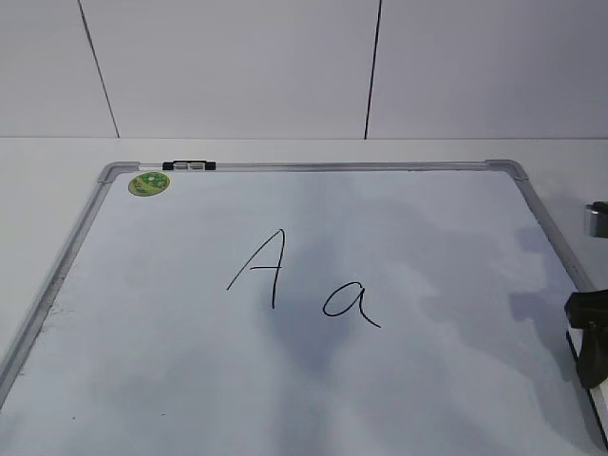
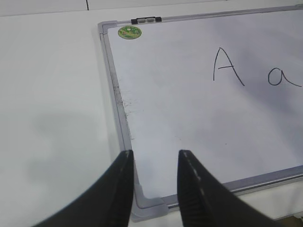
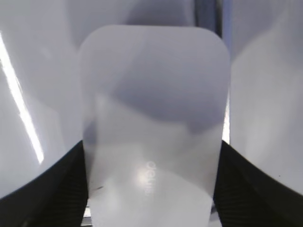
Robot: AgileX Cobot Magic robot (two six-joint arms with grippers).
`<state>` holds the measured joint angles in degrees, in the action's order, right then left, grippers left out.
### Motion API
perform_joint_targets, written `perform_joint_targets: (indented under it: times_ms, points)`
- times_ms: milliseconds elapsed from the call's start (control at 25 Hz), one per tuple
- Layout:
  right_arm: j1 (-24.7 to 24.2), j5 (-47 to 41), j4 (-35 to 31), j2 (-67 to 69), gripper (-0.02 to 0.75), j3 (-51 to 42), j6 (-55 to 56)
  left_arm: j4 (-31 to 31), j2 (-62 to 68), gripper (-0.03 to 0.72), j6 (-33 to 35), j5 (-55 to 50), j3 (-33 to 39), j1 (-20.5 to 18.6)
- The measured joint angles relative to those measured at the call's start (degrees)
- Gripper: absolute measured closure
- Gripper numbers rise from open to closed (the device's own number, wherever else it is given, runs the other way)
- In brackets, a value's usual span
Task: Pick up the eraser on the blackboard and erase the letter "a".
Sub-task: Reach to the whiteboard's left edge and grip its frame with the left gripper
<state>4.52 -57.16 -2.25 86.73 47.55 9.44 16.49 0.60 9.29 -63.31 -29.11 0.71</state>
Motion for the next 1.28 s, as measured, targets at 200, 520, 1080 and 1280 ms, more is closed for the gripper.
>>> perform_joint_targets:
  times_ms: [200, 520, 1080, 1280]
  points:
    - [0.00, -3.80, -0.28, 0.00, 0.174, 2.07, 0.00, 0.13, 0.58, 0.449, 0.00, 0.08, 0.00, 0.00]
    - [0.00, -10.25, -6.27, 0.00, 0.174, 3.34, -2.91, -2.20, 14.58, 0.449, 0.00, 0.73, -4.41, 0.00]
    - [0.00, -11.03, -12.42, 0.00, 0.174, 3.34, -5.93, -2.70, 49.34, 0.444, -4.73, 5.90, -15.62, 0.00]
    - [0.00, -10.81, -13.08, 0.00, 0.174, 3.34, -7.69, -0.99, 64.11, 0.443, -4.95, 6.56, -19.57, 0.00]
